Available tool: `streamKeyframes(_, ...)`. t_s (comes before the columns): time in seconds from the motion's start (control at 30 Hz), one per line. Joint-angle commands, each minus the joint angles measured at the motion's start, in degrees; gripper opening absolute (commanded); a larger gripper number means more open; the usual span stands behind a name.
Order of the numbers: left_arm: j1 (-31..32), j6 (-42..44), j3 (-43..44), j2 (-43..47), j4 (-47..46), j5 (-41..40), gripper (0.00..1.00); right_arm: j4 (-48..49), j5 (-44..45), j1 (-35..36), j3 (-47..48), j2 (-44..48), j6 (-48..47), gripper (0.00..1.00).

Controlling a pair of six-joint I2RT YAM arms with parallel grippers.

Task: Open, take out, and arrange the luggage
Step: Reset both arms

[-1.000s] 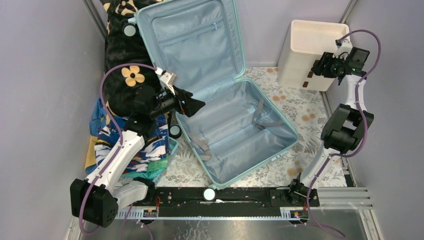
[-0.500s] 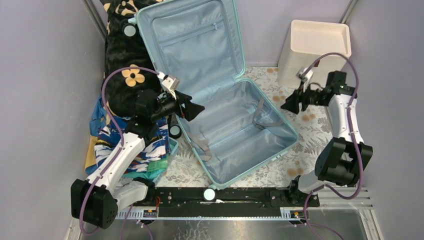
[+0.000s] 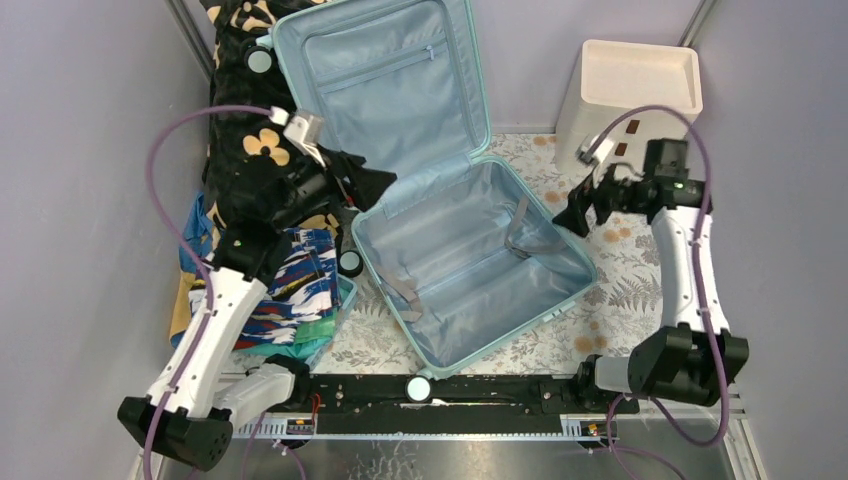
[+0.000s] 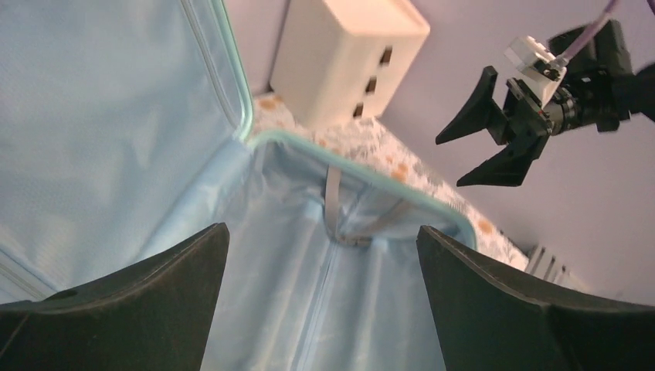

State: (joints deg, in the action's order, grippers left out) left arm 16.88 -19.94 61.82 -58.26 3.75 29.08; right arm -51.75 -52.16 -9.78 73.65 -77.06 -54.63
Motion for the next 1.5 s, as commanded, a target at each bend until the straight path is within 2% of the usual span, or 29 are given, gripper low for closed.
streamKeyframes(0.0, -0.62, -1.24, 11.12, 0.42, 10.14, -6.09, 0.99, 9.08, 2.31, -4.45, 11.79, 3.58, 21.49, 0.98)
streamKeyframes(0.07, -0.63, -1.23, 14.39, 1.08, 11.8, -7.66, 0.99, 13.68, -3.48, -7.94, 14.67, 3.56, 31.96, 1.0)
streamKeyframes(0.13, -0.63, -1.05, 18.53, 1.42, 14.39, -10.22, 0.99, 18.77, -4.8, -9.4, 17.7, 3.41, 42.46, 1.0)
streamKeyframes(0.27, -0.63, 0.54, 23.68, 2.33, 18.34, -12.85, 0.99, 22.92, 3.61, -9.47, 22.6, 3.66, 55.56, 1.0)
streamKeyframes(0.47, -0.66, 2.07, 26.12, 3.73, 20.73, -12.13, 0.99, 18.63, 0.31, -10.66, 26.33, 3.99, 51.32, 1.0)
streamKeyframes(0.6, -0.65, 3.16, 27.37, 4.04, 21.98, -12.12, 0.99, 22.64, 4.41, -10.76, 25.73, 4.67, 62.46, 1.0)
streamKeyframes(0.67, -0.64, 3.41, 27.44, 4.11, 21.94, -11.95, 0.99, 22.14, 8.04, -10.77, 26.54, 4.87, 64.1, 1.0)
streamKeyframes(0.93, -0.63, 3.38, 25.78, 4.12, 21.65, -10.28, 0.99, 19.56, 11.51, -10.78, 25.64, 6.58, 61.02, 1.0)
streamKeyframes(1.23, -0.64, 3.6, 23.99, 4.88, 21.42, -10.75, 0.99, 16.22, 8.3, -10.87, 27.66, 6.18, 56.07, 1.0)
streamKeyframes(1.47, -0.63, 4.11, 23.91, 4.93, 21.43, -11.2, 0.99, 16.33, 7.96, -10.85, 27.09, 6.29, 55.59, 1.0)
